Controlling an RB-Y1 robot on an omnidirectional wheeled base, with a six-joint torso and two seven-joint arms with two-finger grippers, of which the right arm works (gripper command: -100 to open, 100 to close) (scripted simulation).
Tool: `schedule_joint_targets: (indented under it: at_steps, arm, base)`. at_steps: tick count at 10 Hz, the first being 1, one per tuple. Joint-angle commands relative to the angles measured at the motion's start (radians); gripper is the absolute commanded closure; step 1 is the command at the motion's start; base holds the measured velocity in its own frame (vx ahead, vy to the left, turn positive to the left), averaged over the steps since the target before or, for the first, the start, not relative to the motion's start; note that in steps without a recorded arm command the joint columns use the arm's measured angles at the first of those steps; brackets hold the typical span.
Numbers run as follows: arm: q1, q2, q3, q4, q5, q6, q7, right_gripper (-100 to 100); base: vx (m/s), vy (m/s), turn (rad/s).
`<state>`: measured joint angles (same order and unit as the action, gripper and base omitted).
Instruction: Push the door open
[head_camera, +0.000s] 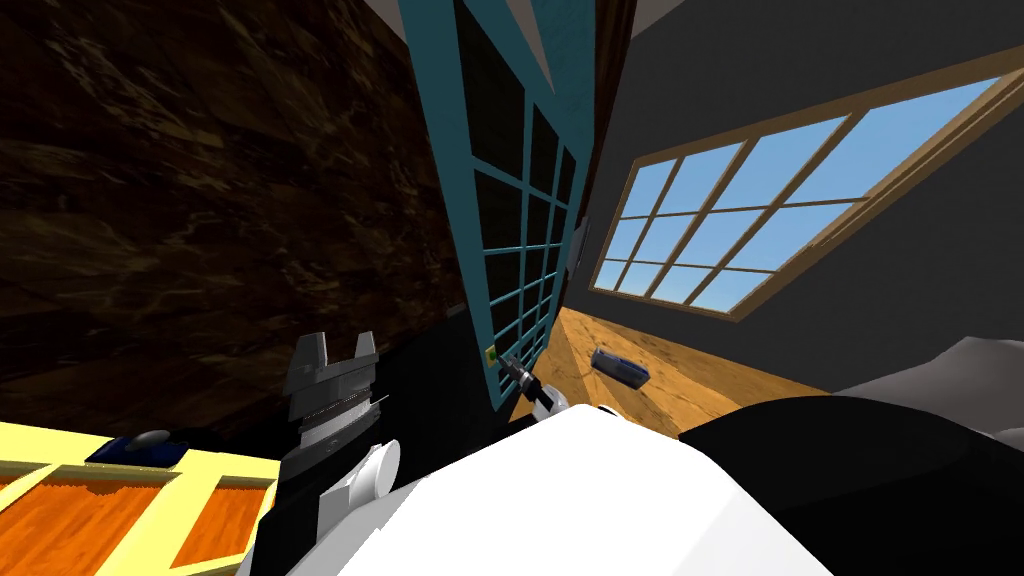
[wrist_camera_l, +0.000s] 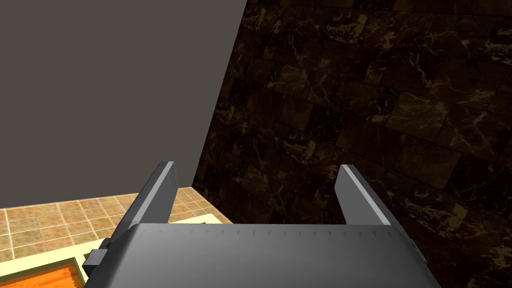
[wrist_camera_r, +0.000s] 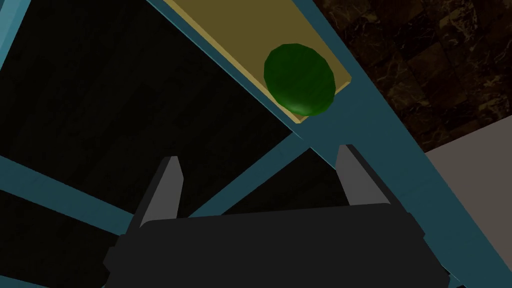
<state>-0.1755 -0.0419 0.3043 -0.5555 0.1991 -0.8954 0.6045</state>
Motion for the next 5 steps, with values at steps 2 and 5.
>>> schedule_joint_targets:
  at_steps: [2,5]
  arm:
    - [0.010,0.007,-0.005,-0.011,0.037,0.000,0.058,-100]
    - [0.032,0.015,-0.013,-0.038,0.104,0.004,0.140,-100]
  base:
    - [-0.018,-0.005,-0.088]
    - [-0.019,-0.003,-0.104]
